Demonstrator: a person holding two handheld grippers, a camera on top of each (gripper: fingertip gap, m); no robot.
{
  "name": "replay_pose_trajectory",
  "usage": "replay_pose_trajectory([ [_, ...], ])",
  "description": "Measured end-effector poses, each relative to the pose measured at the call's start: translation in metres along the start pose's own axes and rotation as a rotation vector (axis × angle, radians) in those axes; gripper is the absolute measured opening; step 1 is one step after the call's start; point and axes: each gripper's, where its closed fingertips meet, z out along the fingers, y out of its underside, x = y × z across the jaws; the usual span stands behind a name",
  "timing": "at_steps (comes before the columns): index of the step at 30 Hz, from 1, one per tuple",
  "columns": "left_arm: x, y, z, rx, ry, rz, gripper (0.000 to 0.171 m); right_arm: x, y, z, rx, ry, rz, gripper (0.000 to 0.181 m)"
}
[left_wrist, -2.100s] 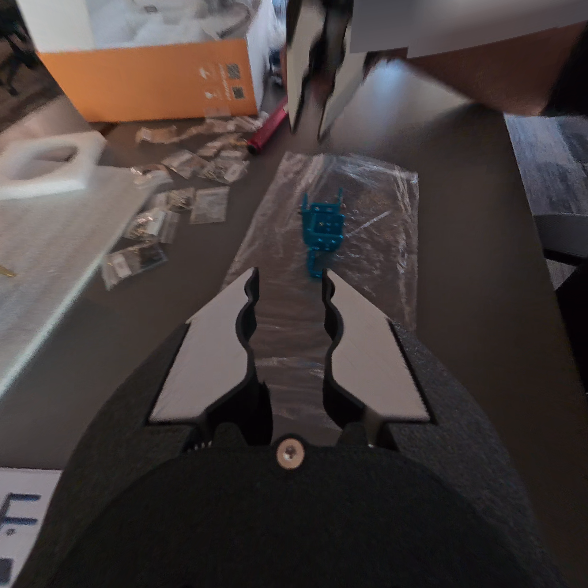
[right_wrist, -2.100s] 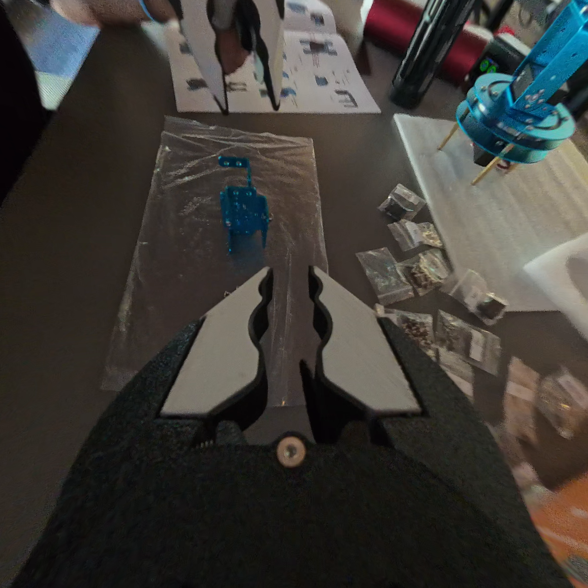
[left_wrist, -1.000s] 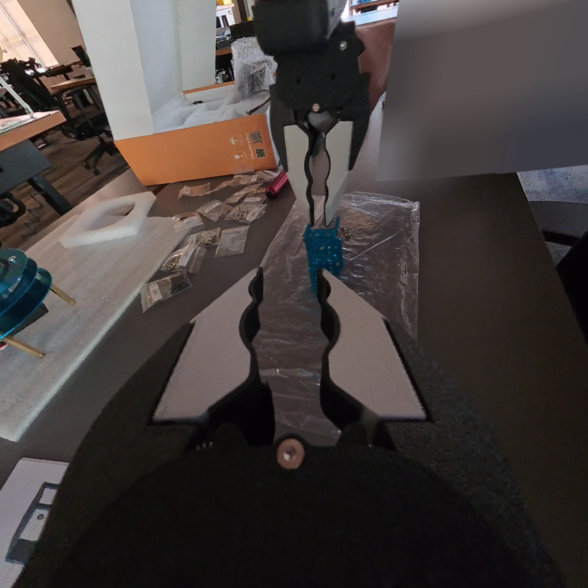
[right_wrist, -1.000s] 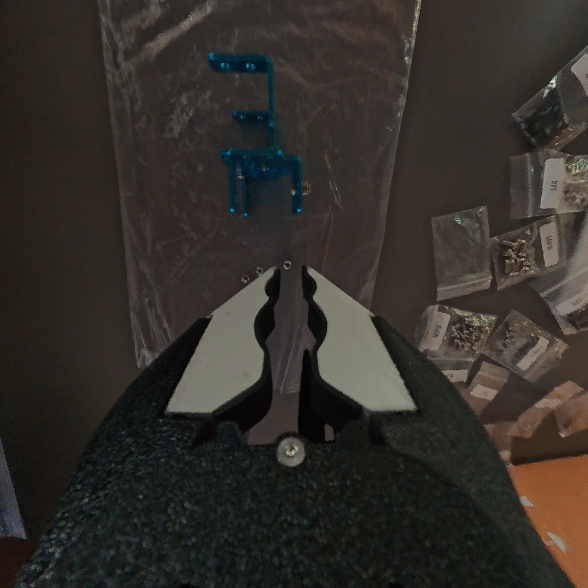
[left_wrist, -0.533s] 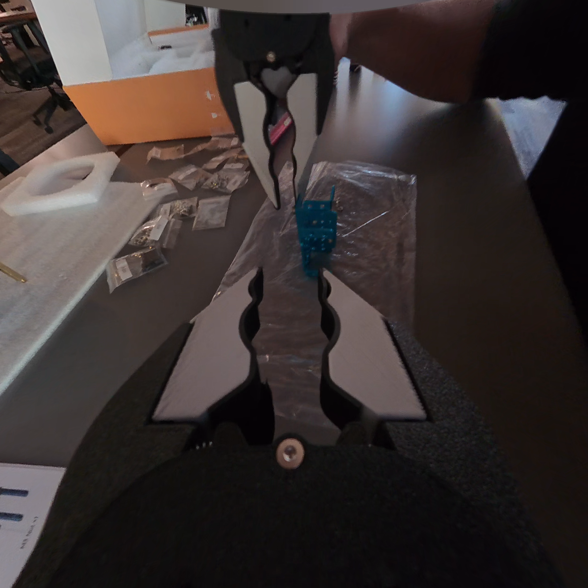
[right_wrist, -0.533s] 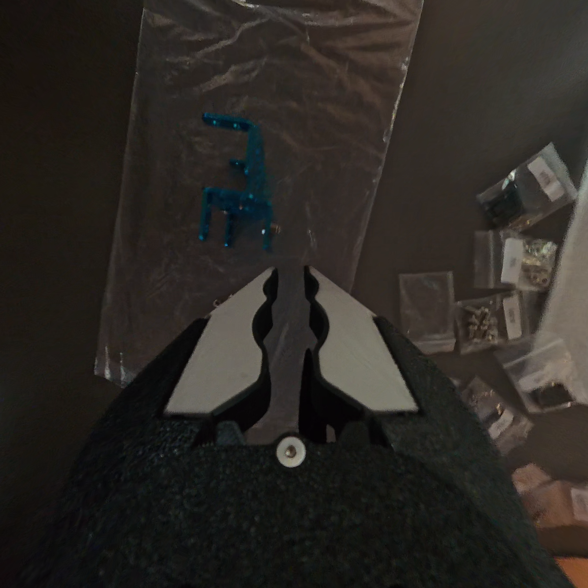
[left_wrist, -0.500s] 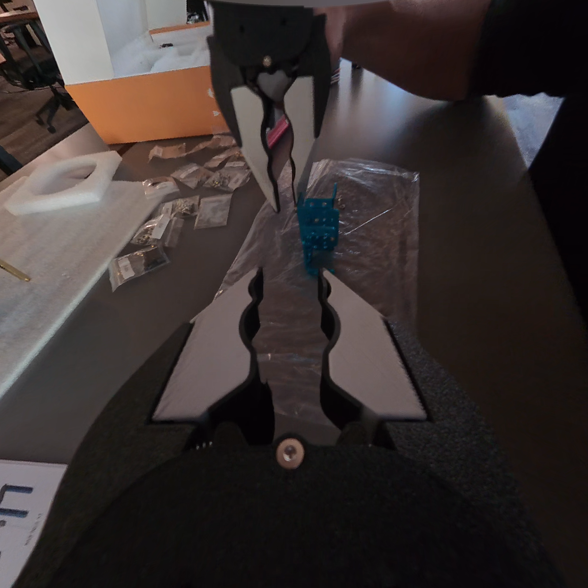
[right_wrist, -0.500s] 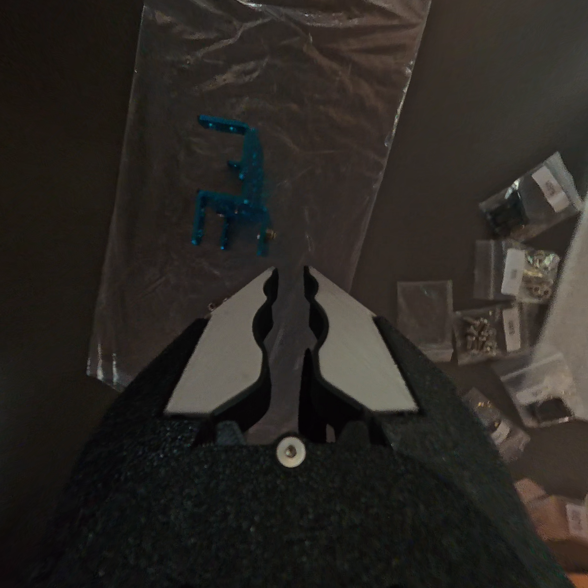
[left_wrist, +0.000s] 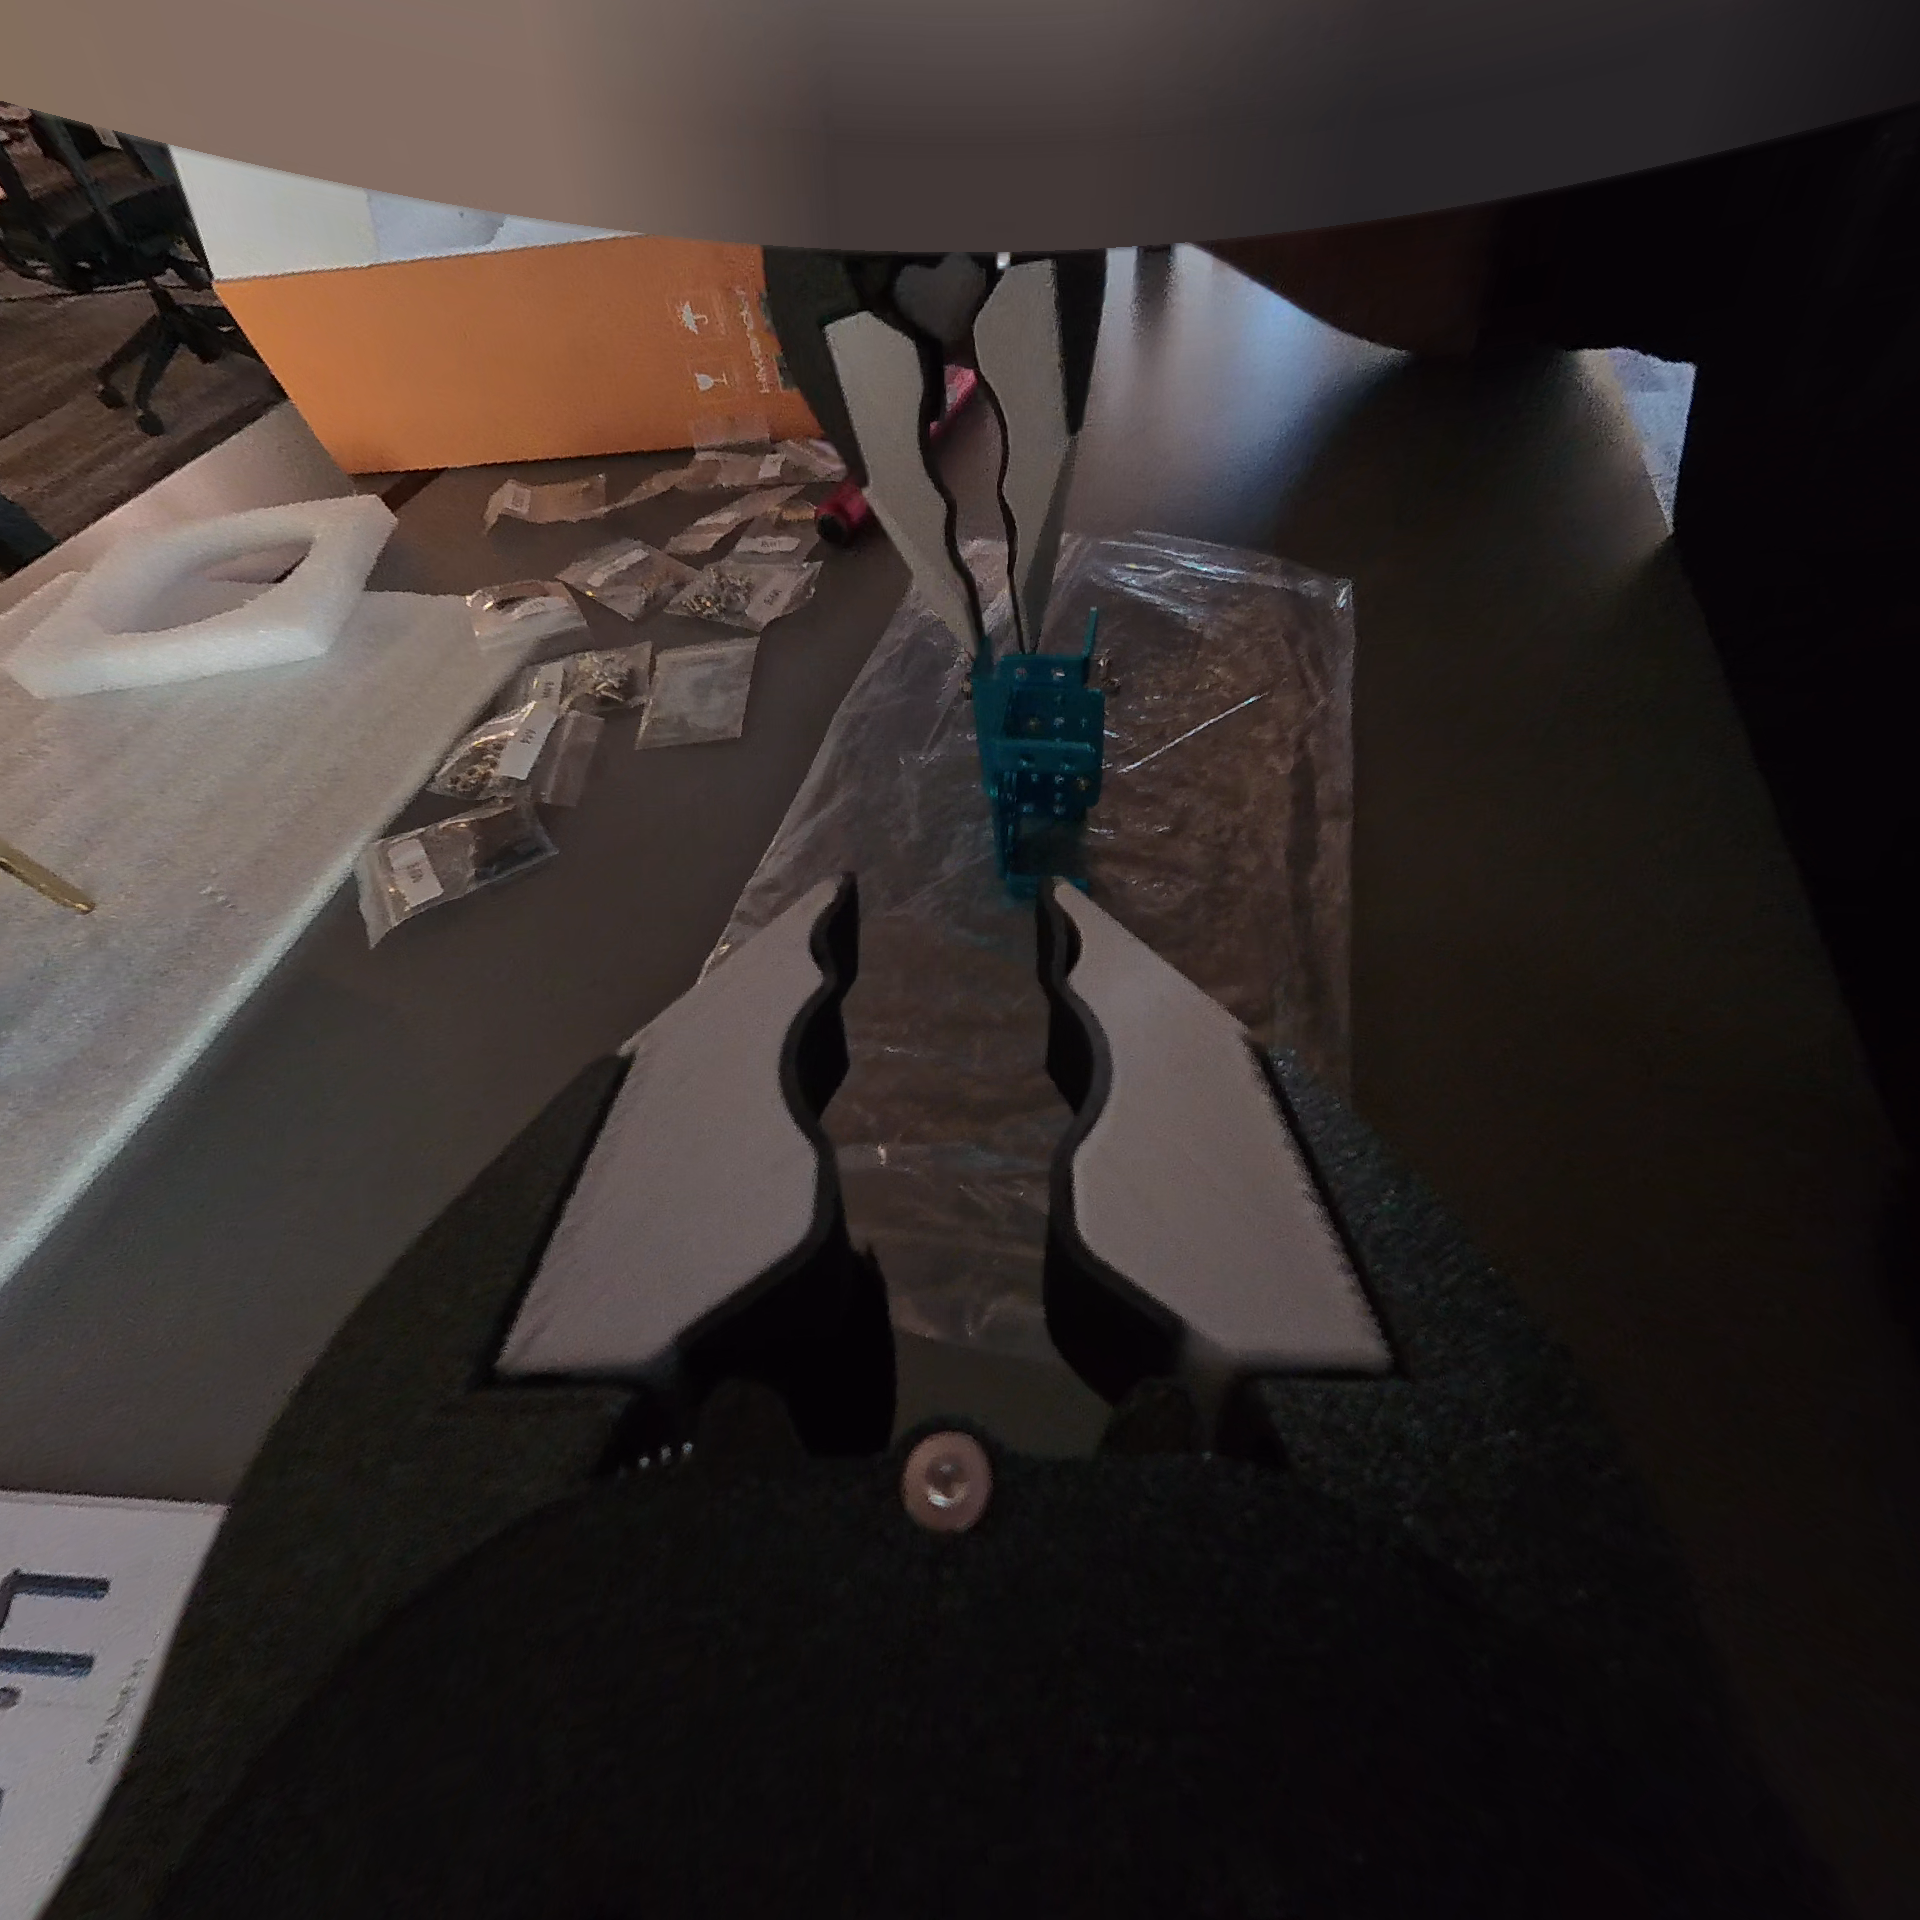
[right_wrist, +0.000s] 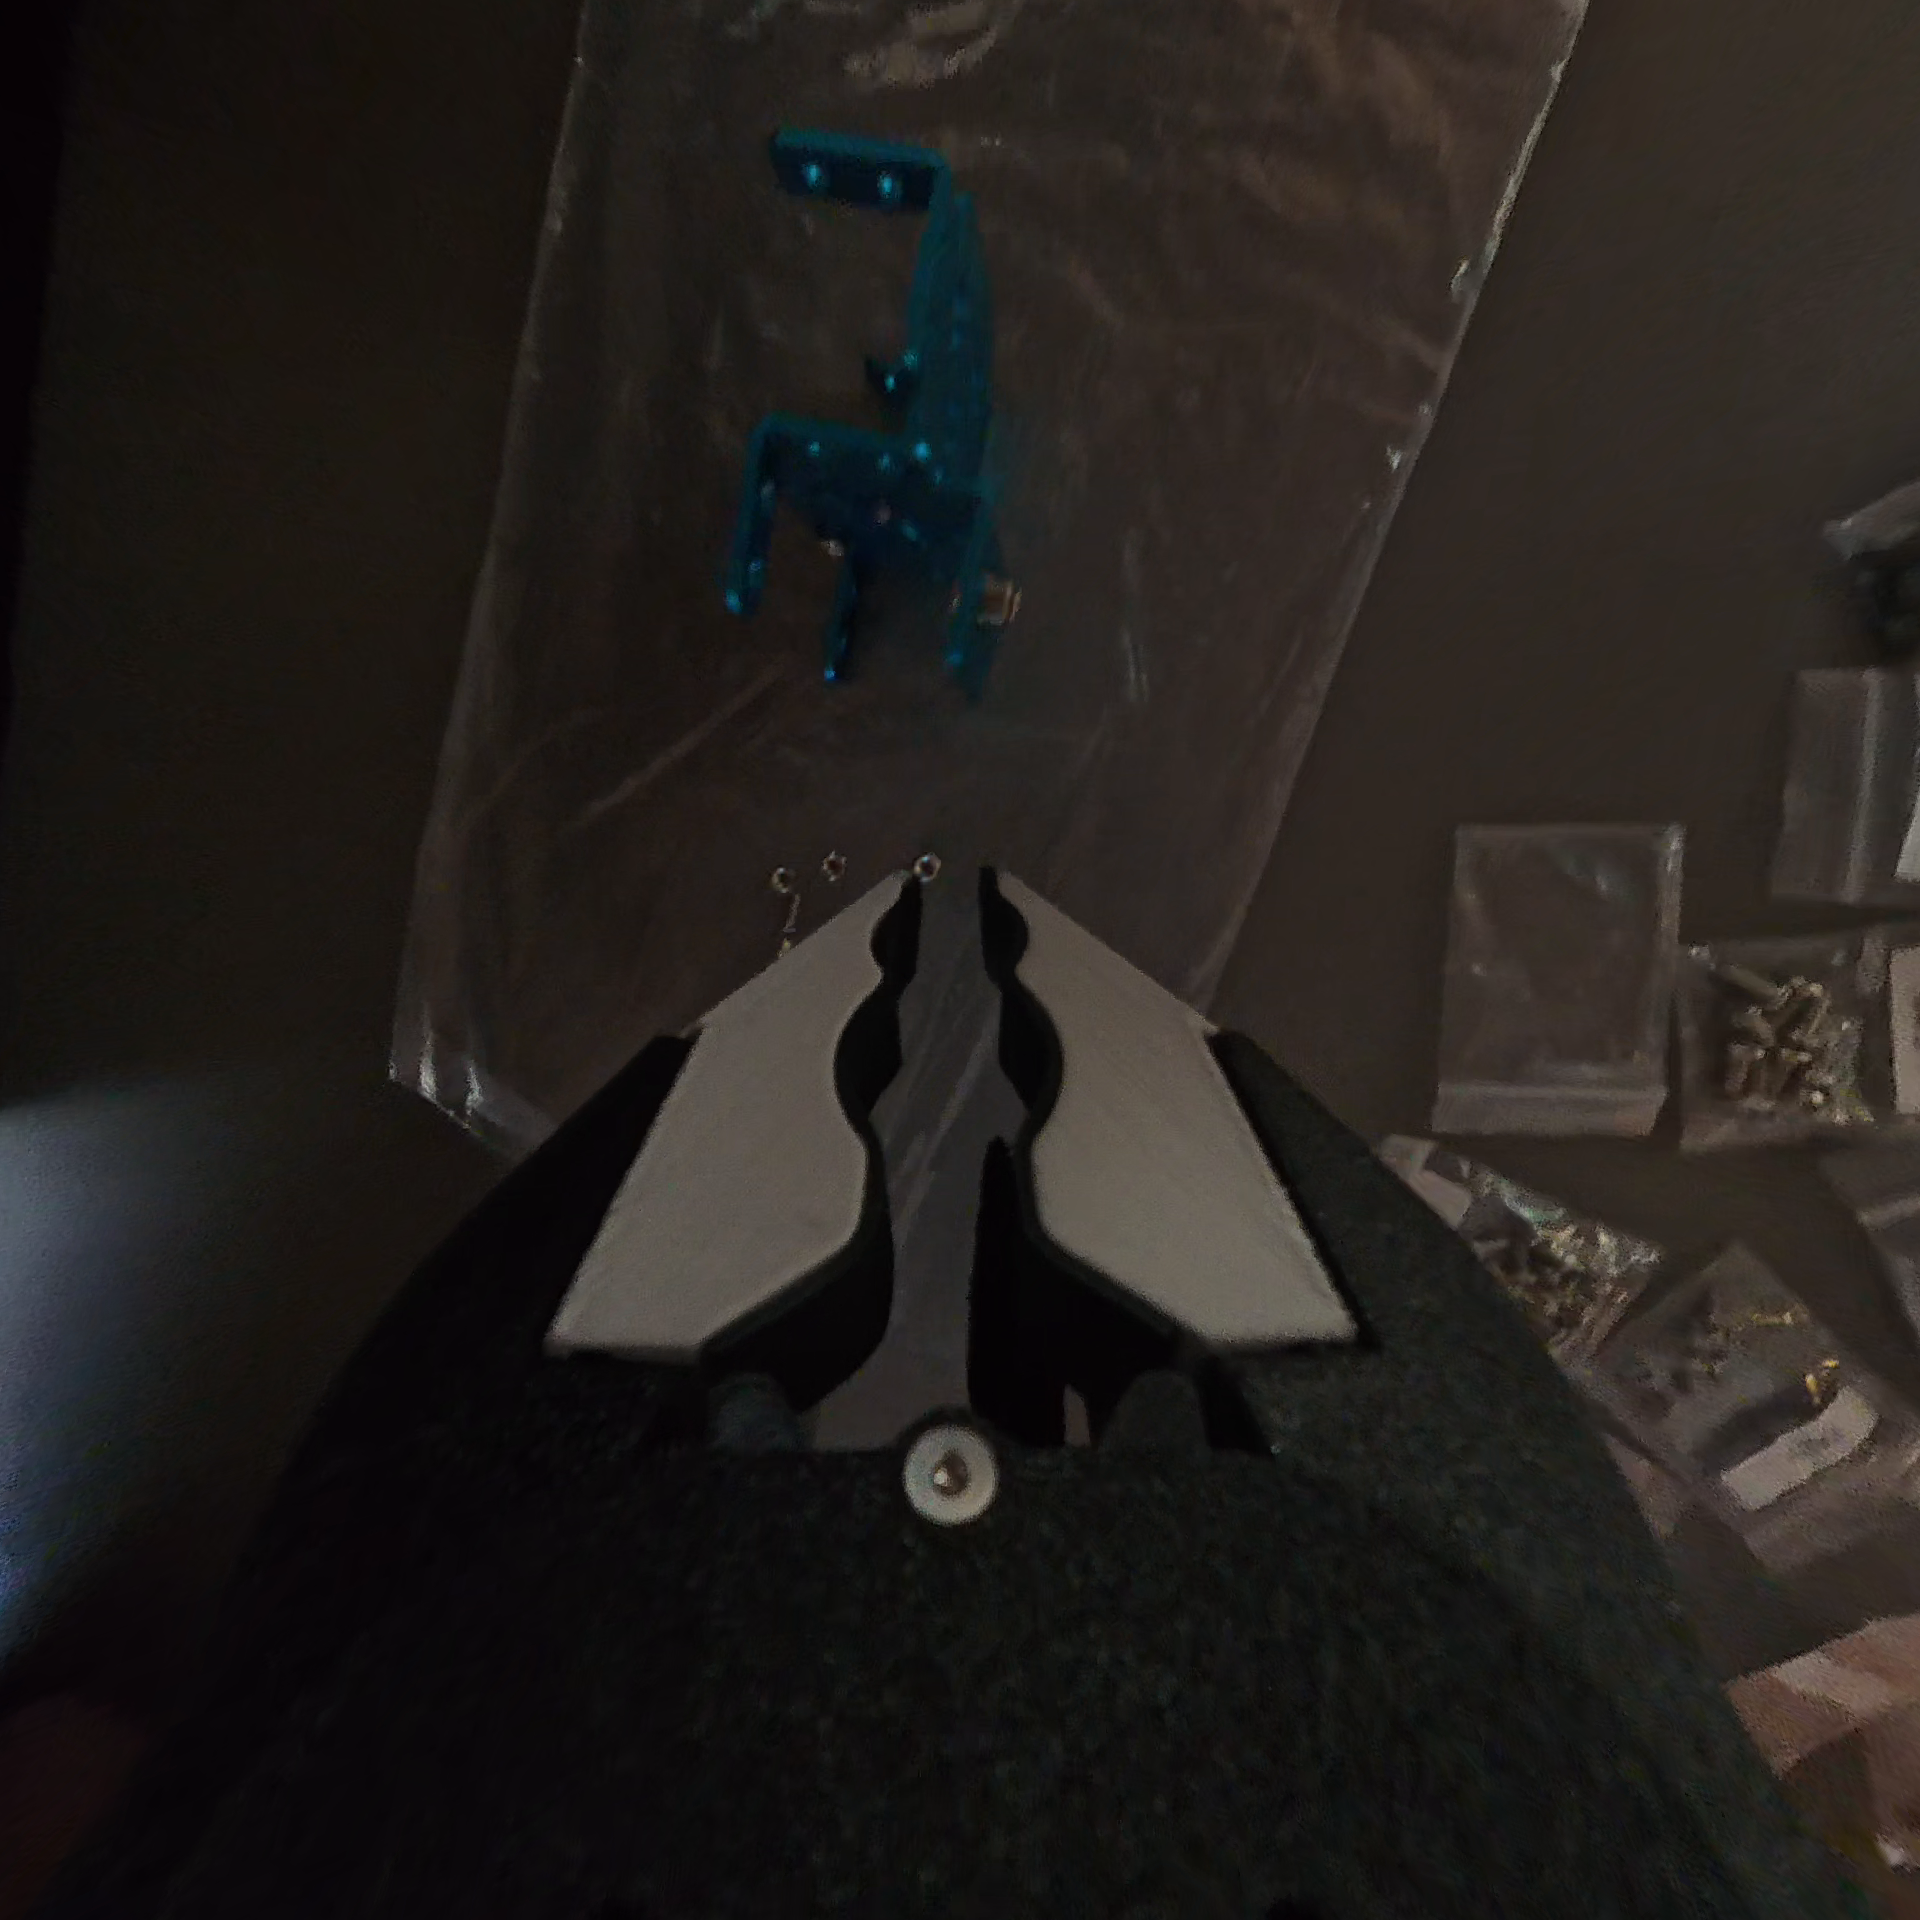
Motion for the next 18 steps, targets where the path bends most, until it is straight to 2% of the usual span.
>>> replay_pose_trajectory([
  [18, 0.003, 0.001, 0.002, -0.014, -0.022, 0.041, 0.034, -0.005, 0.003, 0.015, -0.123, 0.078, -0.056, 0.010],
])
